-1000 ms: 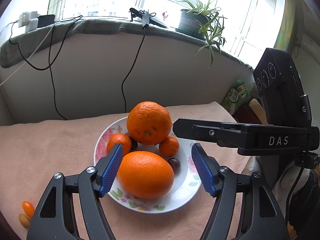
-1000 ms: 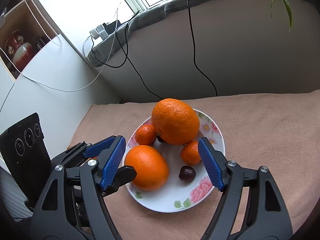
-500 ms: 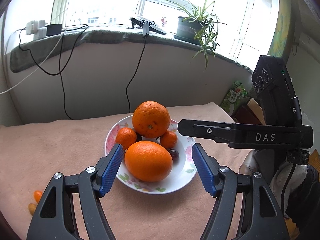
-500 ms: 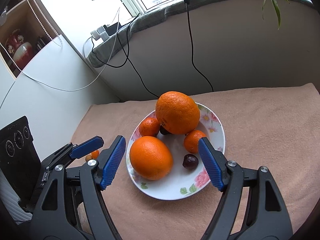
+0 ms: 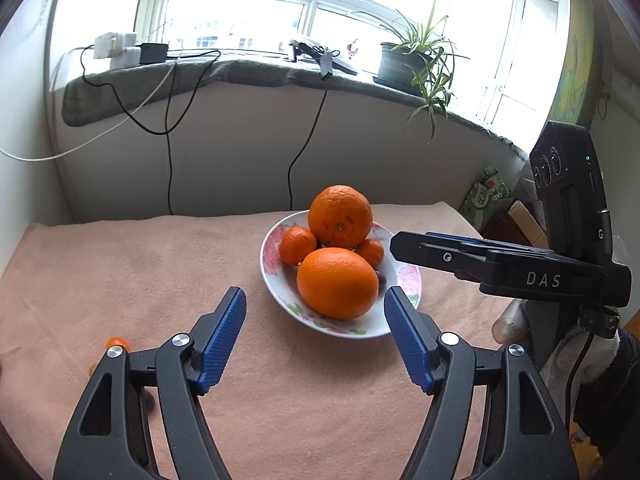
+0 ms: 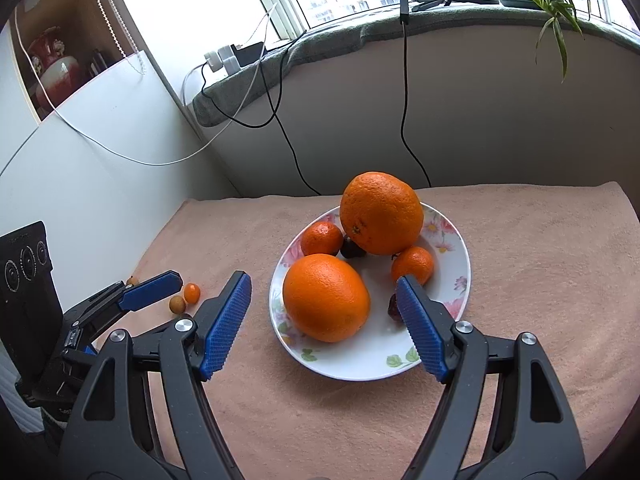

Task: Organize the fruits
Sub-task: 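Move the left tool toward the kiwi while the right tool approaches the dark plum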

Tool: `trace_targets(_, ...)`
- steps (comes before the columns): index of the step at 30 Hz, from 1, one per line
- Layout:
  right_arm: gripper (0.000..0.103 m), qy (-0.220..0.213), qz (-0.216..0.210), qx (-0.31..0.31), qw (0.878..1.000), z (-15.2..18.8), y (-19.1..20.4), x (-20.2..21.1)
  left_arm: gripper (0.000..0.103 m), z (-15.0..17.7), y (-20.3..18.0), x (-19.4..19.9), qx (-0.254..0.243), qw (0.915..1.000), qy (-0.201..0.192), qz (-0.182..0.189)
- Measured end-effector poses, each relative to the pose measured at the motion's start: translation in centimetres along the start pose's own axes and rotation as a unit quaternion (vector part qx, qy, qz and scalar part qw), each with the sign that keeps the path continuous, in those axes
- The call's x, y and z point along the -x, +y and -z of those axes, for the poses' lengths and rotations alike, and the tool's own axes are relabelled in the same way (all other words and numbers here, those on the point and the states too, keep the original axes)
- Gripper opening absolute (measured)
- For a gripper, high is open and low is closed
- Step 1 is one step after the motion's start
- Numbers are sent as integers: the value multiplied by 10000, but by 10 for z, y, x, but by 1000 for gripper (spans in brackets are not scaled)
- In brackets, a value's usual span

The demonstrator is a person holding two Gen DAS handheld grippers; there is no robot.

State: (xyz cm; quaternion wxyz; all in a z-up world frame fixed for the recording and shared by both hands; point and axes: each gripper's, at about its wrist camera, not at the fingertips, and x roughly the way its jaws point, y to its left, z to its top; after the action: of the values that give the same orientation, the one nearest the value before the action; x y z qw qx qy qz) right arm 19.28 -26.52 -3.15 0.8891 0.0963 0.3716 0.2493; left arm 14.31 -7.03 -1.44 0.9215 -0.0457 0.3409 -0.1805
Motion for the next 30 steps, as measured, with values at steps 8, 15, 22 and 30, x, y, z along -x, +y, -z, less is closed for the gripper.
trace_targets(8, 78, -32, 118, 641, 9979, 19, 38, -4, 72, 22, 29, 12, 267, 9992, 66, -274)
trace_targets(15, 78, 209, 12, 867, 9960, 33, 64, -14, 72, 42, 51, 25, 446, 9976, 130, -511)
trace_targets(22, 78, 353, -182, 972, 9945, 44, 81, -23, 72, 67, 79, 41, 706, 9943, 181, -781)
trace_targets(30, 78, 510, -432, 1062, 9921, 51, 102, -38, 72, 84, 114, 52, 1094, 9890, 196, -980)
